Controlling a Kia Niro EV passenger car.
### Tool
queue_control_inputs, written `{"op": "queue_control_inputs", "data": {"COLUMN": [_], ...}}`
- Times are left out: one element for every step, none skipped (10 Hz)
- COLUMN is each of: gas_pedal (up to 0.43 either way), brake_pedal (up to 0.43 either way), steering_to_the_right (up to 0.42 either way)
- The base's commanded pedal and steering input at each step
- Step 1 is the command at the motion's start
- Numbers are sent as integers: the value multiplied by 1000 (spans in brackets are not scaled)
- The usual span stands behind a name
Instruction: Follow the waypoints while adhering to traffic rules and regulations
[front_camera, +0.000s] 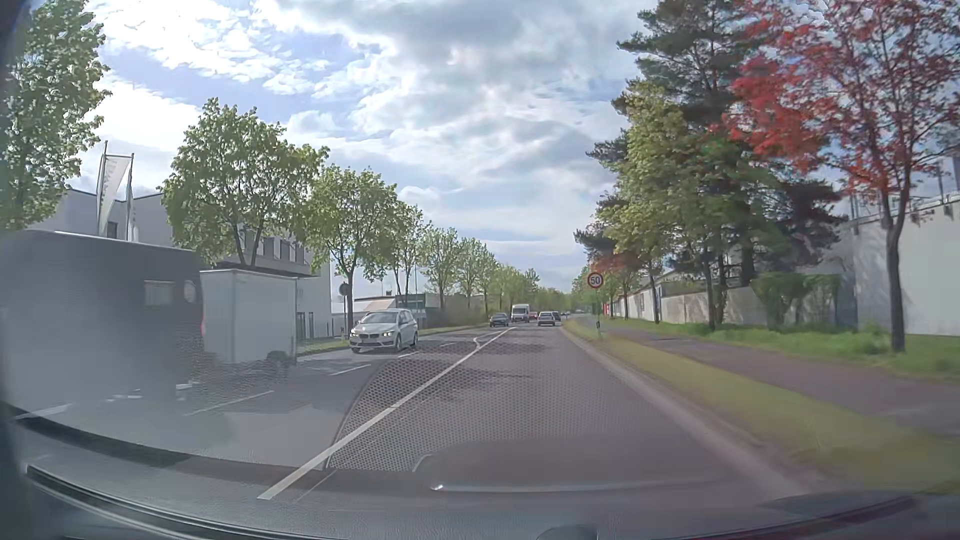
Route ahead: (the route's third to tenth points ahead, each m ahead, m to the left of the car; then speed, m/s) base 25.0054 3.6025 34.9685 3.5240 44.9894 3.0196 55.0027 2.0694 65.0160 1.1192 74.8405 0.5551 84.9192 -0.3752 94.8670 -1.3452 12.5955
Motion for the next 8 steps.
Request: {"op": "queue_control_inputs", "data": {"gas_pedal": [197,197,197,197,197,177,138,118], "brake_pedal": [0,0,0,0,0,0,0,0], "steering_to_the_right": [1,5,5,5,5,5,4,5]}}
